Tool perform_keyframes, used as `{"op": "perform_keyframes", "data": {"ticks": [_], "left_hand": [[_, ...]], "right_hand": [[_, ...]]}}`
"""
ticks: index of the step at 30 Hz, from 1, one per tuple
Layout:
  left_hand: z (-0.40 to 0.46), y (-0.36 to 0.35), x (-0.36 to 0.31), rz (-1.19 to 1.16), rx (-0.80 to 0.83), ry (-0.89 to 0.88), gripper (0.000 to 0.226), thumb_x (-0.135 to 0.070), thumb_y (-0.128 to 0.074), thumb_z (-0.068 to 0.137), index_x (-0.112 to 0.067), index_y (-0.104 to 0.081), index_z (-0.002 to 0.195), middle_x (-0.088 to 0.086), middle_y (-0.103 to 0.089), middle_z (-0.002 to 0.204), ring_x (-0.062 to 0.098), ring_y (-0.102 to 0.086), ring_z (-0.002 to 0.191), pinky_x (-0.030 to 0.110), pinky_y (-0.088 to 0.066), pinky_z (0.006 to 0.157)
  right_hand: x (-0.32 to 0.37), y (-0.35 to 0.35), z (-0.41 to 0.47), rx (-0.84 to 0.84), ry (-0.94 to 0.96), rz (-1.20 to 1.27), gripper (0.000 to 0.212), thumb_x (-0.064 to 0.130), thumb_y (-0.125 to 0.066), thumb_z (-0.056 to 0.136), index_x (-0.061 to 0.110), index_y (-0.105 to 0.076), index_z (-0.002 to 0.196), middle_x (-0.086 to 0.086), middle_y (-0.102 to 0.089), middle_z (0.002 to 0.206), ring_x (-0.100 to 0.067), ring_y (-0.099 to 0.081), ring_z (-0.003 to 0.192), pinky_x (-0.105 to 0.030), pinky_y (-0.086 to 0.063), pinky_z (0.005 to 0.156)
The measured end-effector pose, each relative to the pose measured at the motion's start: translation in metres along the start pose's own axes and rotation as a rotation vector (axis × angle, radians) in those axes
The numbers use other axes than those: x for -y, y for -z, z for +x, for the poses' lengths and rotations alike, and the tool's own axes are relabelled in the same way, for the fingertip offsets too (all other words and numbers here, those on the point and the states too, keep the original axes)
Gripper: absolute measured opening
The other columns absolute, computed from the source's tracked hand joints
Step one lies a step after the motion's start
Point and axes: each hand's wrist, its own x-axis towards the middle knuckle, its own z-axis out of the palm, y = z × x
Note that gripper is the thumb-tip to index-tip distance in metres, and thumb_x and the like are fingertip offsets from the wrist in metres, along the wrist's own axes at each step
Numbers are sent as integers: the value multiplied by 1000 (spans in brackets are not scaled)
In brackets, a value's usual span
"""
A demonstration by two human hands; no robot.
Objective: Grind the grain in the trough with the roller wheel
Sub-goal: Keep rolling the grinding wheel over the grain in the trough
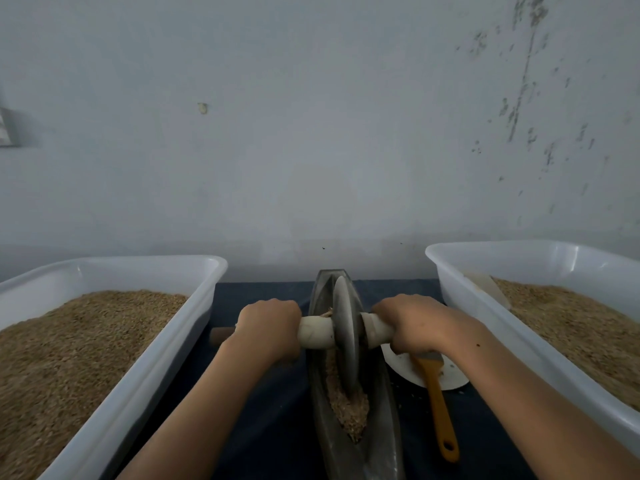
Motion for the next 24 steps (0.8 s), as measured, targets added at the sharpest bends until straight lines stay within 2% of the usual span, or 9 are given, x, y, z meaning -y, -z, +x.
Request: {"op": "perform_keyframes", "data": {"ticks": [3,6,8,11,14,16,18,21,24], "left_hand": [[2,-7,-2,-15,-170,15,26,-28,-61,86,-21,-56,110,-1,-62,101,17,-58,89,28,-37,70],[2,-12,-2,-41,-246,15,25,-29,-60,88,-23,-54,111,-2,-62,102,16,-58,92,27,-37,72],[3,-11,-1,-37,-229,7,26,-28,-60,87,-23,-54,111,-2,-61,103,16,-58,92,27,-37,72],[5,-5,3,-27,-80,-15,33,-28,-65,83,-20,-55,113,-1,-60,100,15,-56,88,28,-38,72],[4,0,4,-35,98,-32,45,-32,-72,76,-19,-55,115,-6,-50,85,13,-49,78,29,-39,70],[2,0,4,-34,139,-45,46,-33,-73,74,-19,-55,114,-8,-45,76,12,-48,75,29,-39,68],[2,0,3,-33,120,-45,44,-32,-72,76,-19,-55,114,-8,-43,75,12,-47,74,29,-39,68],[4,-1,1,-22,11,-22,38,-30,-67,80,-18,-55,114,-4,-50,85,14,-49,78,29,-39,70],[4,-6,0,-25,-126,-9,27,-28,-61,85,-19,-56,110,-1,-60,98,17,-57,88,28,-39,72]], "right_hand": [[0,-8,6,-184,12,-28,24,7,-54,87,22,-44,103,-3,-60,102,-21,-57,89,-30,-39,69],[1,-15,9,-310,16,-48,25,9,-53,89,22,-35,100,-1,-57,94,-19,-50,80,-30,-35,68],[1,-14,8,-294,17,-52,27,8,-55,88,22,-35,99,-1,-58,94,-18,-49,79,-30,-35,68],[1,-6,5,-161,17,-54,24,9,-58,84,21,-45,100,-2,-60,99,-19,-55,85,-29,-37,68],[-1,0,2,8,14,-8,27,10,-60,82,18,-54,108,-2,-60,97,-20,-59,88,-29,-43,67],[-2,2,0,63,5,29,29,10,-60,82,17,-56,110,-3,-60,98,-21,-60,89,-31,-47,70],[-2,2,0,72,-9,45,35,10,-60,82,19,-56,116,-4,-61,102,-22,-61,92,-32,-48,73],[-1,0,3,14,-14,35,40,10,-59,84,20,-54,122,-4,-61,109,-22,-60,96,-29,-45,72],[2,-4,5,-102,-22,-22,34,8,-55,87,19,-51,119,-5,-61,112,-23,-59,99,-30,-40,73]]}}
